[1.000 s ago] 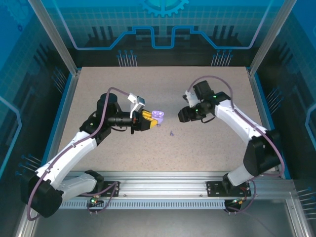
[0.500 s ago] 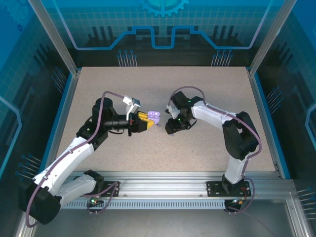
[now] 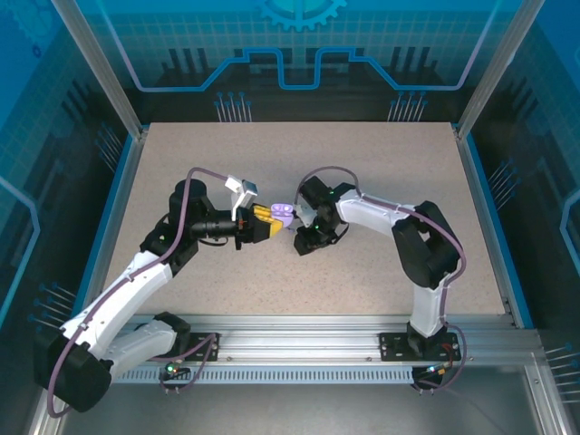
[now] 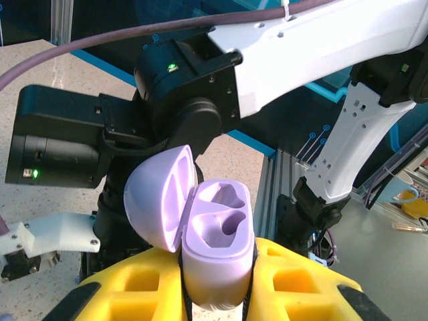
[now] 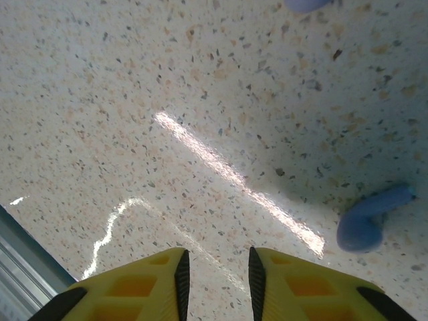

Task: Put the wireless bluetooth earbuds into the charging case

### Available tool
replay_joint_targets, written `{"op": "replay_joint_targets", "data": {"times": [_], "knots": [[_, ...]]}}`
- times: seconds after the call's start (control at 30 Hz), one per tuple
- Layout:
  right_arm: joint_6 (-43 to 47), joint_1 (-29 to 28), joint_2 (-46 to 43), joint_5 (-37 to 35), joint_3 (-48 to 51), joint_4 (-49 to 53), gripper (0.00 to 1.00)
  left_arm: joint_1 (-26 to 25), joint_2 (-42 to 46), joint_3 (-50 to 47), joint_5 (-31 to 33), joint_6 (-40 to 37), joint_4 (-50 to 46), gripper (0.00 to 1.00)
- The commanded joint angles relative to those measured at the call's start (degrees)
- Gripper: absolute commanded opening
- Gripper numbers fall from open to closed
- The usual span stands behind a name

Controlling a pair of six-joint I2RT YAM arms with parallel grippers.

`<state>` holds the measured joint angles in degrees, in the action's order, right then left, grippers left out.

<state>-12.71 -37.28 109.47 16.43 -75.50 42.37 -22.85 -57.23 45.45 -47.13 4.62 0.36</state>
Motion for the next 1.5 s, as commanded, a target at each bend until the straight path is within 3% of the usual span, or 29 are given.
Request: {"op": "replay_joint_targets", "data": {"times": [0.0, 0.8, 0.93, 1.47], "knots": [[-1.2, -0.5, 1.5, -1.8, -1.3, 0.8, 0.31, 0.6, 0.5, -0.5, 0.2, 0.7, 1.5, 0.20], [-3.5, 1.5, 4.7, -16.2, -3.9, 6.6, 0.30, 0.6, -1.8, 0.2, -0.3, 1.3, 3.1, 0.20], [-3.4, 1.9, 4.8, -16.0, -4.1, 5.9, 0.35, 0.7, -1.8, 0.3, -0.2, 1.2, 3.0, 0.20], [-3.6, 2.4, 9.3, -16.8, -11.1, 5.4, 0.35, 0.7, -1.8, 0.9, -0.4, 1.0, 2.4, 0.20]]}}
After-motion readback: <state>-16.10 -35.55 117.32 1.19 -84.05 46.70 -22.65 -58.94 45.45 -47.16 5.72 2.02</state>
